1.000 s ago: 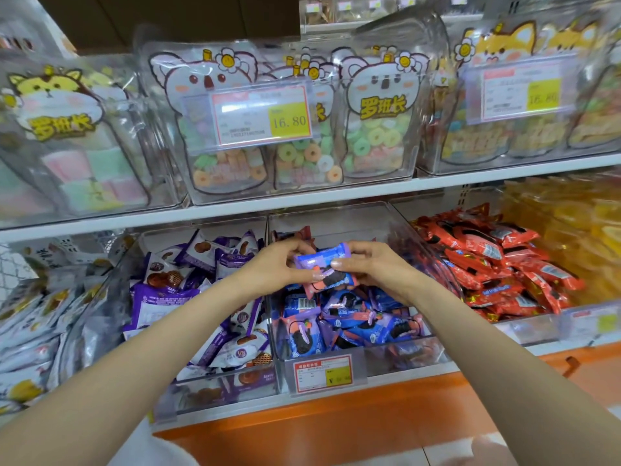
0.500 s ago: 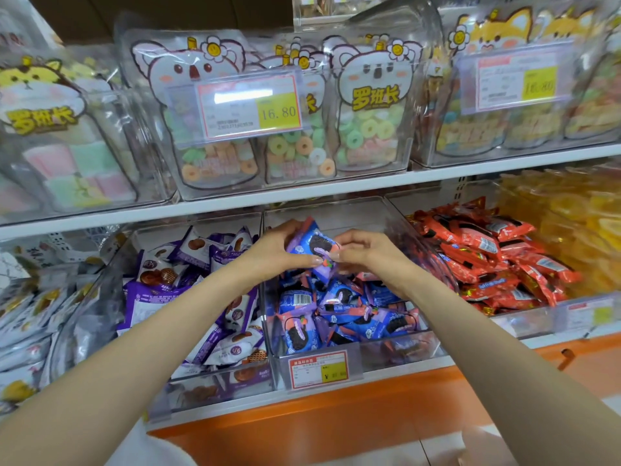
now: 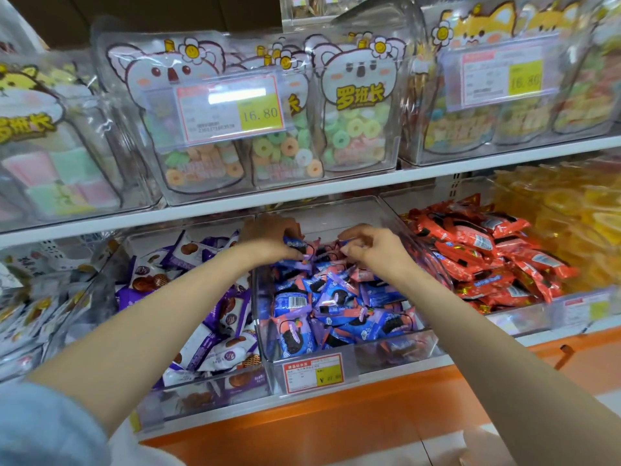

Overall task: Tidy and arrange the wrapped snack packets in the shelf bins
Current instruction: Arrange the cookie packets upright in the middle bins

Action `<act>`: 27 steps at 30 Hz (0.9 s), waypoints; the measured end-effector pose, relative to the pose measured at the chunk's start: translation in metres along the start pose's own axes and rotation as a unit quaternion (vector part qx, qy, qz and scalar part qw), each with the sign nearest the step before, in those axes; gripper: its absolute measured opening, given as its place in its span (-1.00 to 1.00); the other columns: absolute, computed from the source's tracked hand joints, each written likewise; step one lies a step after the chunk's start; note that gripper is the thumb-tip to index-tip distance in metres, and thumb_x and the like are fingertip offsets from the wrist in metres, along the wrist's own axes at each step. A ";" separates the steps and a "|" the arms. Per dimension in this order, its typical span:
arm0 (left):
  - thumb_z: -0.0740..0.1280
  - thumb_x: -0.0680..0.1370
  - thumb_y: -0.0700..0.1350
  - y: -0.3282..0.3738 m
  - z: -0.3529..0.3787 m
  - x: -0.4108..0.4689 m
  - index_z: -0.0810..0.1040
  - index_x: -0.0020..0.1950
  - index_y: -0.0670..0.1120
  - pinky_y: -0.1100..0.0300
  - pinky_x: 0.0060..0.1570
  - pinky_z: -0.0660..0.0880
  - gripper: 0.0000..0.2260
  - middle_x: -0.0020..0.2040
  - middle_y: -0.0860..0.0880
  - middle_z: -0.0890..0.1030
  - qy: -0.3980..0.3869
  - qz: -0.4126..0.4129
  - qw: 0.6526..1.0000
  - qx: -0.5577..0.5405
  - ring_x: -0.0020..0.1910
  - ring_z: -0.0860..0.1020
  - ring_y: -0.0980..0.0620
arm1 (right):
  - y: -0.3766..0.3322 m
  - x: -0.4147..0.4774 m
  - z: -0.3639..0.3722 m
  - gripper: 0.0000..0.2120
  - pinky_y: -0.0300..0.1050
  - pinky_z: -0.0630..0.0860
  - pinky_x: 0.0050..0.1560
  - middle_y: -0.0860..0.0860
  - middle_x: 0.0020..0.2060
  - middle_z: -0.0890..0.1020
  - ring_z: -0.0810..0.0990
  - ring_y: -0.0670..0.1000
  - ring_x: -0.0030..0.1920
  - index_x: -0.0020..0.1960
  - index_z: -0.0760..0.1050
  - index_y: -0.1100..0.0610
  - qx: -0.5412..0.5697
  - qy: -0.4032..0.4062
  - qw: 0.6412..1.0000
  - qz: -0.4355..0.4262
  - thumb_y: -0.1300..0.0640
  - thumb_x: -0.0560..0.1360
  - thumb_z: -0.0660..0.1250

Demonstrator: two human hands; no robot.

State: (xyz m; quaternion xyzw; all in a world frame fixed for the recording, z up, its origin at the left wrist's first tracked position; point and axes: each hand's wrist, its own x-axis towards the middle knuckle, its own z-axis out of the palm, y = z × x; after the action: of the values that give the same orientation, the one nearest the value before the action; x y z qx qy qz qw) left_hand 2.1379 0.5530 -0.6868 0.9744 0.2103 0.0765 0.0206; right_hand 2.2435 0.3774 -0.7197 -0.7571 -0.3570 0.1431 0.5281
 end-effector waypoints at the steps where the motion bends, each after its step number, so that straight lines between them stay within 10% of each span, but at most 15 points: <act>1: 0.41 0.41 0.17 -0.002 0.001 0.005 0.53 0.11 0.05 0.16 0.05 0.36 -0.65 0.14 0.05 0.57 -0.002 0.002 1.000 0.010 0.14 0.50 -0.01 | 0.001 0.001 -0.002 -0.88 -0.28 0.48 -0.28 -0.01 -0.35 0.52 0.48 -0.13 -0.35 0.00 0.58 0.13 -0.003 0.002 1.000 -0.001 0.27 0.48 0.37; 11: 0.27 0.53 0.15 -0.002 0.021 0.019 0.32 0.37 -0.03 -0.03 0.33 0.15 -0.52 0.17 -0.05 0.54 -0.090 0.014 0.967 0.236 0.27 0.40 -0.09 | 0.005 0.002 -0.004 -0.90 -0.39 0.50 -0.32 -0.03 -0.37 0.58 0.55 -0.16 -0.41 -0.03 0.60 0.20 0.019 -0.014 1.000 0.017 0.31 0.49 0.35; 19: 0.28 0.54 0.10 -0.002 0.023 0.023 0.41 0.25 -0.10 0.15 -0.10 0.36 -0.62 0.05 -0.07 0.59 -0.086 0.043 0.960 0.263 0.05 0.55 -0.07 | 0.006 0.003 0.002 -0.91 -0.06 0.59 -0.14 0.06 -0.31 0.59 0.59 -0.06 -0.31 -0.02 0.60 0.18 0.000 -0.033 0.999 0.026 0.28 0.50 0.35; 27: 0.38 0.49 0.01 -0.005 0.028 0.026 0.23 0.40 -0.05 0.09 0.01 0.30 -0.44 0.23 -0.10 0.41 -0.077 0.056 0.973 0.209 0.18 0.44 -0.11 | 0.007 0.003 0.004 -0.88 -0.43 0.49 -0.35 0.01 -0.38 0.54 0.55 -0.16 -0.38 0.02 0.60 0.23 -0.027 -0.041 0.999 0.015 0.30 0.51 0.32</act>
State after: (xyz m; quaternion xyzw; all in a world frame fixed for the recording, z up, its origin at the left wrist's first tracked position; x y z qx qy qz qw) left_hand 2.1638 0.5686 -0.7112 0.9705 0.1640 -0.0437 -0.1714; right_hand 2.2454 0.3809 -0.7269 -0.7700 -0.3705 0.1720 0.4902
